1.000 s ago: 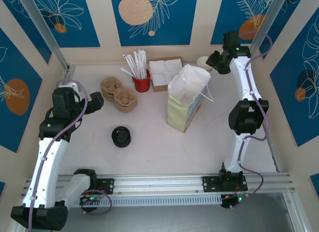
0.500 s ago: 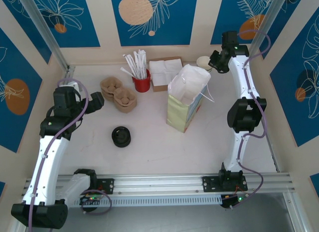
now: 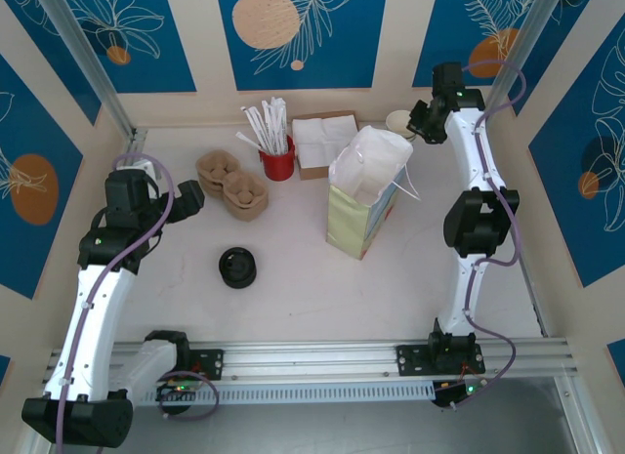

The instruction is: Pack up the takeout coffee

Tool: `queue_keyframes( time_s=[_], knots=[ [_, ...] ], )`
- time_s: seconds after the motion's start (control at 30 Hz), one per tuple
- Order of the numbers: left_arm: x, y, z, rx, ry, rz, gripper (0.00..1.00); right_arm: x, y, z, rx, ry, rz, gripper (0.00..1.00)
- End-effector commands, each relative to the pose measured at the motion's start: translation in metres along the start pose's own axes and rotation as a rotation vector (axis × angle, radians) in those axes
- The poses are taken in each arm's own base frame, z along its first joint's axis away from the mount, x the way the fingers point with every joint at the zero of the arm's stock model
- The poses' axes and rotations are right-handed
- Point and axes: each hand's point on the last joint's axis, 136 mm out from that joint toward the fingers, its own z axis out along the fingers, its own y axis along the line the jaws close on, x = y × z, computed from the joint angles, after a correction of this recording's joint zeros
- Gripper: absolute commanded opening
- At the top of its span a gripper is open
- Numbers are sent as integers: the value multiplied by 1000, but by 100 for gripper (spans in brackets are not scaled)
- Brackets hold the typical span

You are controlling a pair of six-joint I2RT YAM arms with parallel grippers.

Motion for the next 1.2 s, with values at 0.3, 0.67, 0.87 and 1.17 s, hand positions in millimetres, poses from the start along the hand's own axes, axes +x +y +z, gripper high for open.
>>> queue_keyframes(
  time_s=[0.3,0.67,0.87,1.17],
  knots=[
    [4,-1,-2,1,17,-11,99,-16,15,-38,-25,-65,-35,2],
    [-1,-6,-13,22,8,-19,99,-33,30,-128,-89,-197,-46,1],
    [-5,-9,-20,37,-2,-25,99,-33,30,-184,-138,-265,-33,1],
    [-6,-18,-31,85,0,-29,99,3,-15,-247,-85,-267,21,1]
  ],
)
